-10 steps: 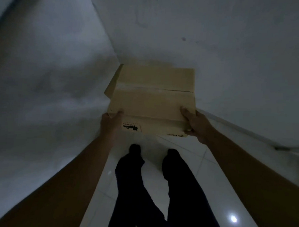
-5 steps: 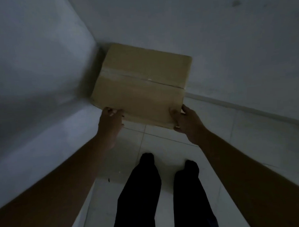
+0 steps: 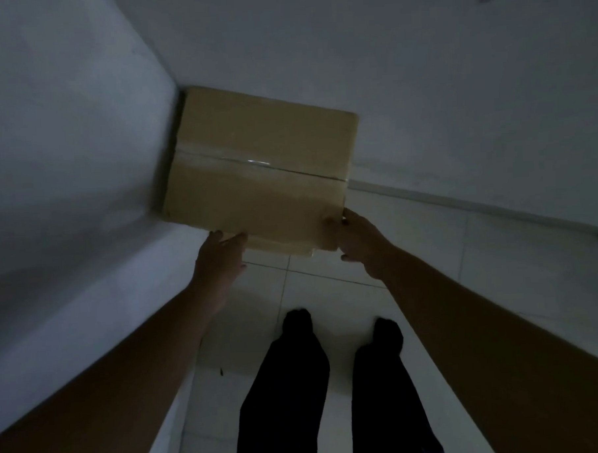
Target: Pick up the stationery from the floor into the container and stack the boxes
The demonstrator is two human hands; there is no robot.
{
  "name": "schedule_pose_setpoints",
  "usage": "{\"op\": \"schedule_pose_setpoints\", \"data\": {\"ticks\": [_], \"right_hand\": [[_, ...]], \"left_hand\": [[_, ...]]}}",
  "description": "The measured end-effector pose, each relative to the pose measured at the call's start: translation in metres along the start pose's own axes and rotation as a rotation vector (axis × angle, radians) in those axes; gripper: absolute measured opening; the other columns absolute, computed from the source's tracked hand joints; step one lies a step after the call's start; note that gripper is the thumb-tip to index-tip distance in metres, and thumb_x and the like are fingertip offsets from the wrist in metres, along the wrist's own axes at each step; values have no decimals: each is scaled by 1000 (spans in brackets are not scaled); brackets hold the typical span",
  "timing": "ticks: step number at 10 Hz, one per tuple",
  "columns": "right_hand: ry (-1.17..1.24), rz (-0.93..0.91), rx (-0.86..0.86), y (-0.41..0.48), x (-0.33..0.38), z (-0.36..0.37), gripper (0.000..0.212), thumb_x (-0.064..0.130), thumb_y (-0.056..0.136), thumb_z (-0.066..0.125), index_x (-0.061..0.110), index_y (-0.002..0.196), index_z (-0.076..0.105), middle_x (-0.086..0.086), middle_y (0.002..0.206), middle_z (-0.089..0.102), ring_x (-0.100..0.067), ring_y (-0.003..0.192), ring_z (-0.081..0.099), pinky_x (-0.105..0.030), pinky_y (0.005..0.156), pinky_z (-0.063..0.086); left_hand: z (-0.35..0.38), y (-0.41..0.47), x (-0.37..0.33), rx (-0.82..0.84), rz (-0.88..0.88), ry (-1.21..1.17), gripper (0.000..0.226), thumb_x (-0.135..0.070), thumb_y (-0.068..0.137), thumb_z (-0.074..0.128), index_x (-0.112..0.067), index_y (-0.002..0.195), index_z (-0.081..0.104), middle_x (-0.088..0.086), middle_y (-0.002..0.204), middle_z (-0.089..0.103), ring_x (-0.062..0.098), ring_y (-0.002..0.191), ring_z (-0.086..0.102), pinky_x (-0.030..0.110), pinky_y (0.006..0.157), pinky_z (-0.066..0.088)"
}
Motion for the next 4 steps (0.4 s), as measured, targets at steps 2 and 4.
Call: {"op": "schedule_pose_setpoints", "data": {"ticks": [2,4], "right_hand": [[90,23,-176,-58,-10,-55,46,33,89,61,9,127,52,-8,94,60,-24,85,60,-51,90,53],[62,-24,-201,-137,-31,-109,29,32,91,60,4,101,61,-16,100,63,-25,88,60,-44,84,54]], "left_hand": [[17,-59,-6,126,41,4,37,-19,95,54,-8,130,49,12,125,58,22,115,57,39,90,51],[35,-131,-21,139,163,216,36,-26,90,57,-15,124,56,6,120,60,23,107,59,48,98,49]]}}
Point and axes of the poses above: each hand's wrist, its own y-axis towards the middle knuckle, its own z-axis out of the palm, x = y × z, the point moved 10 cm from there along y, towards the middle knuckle
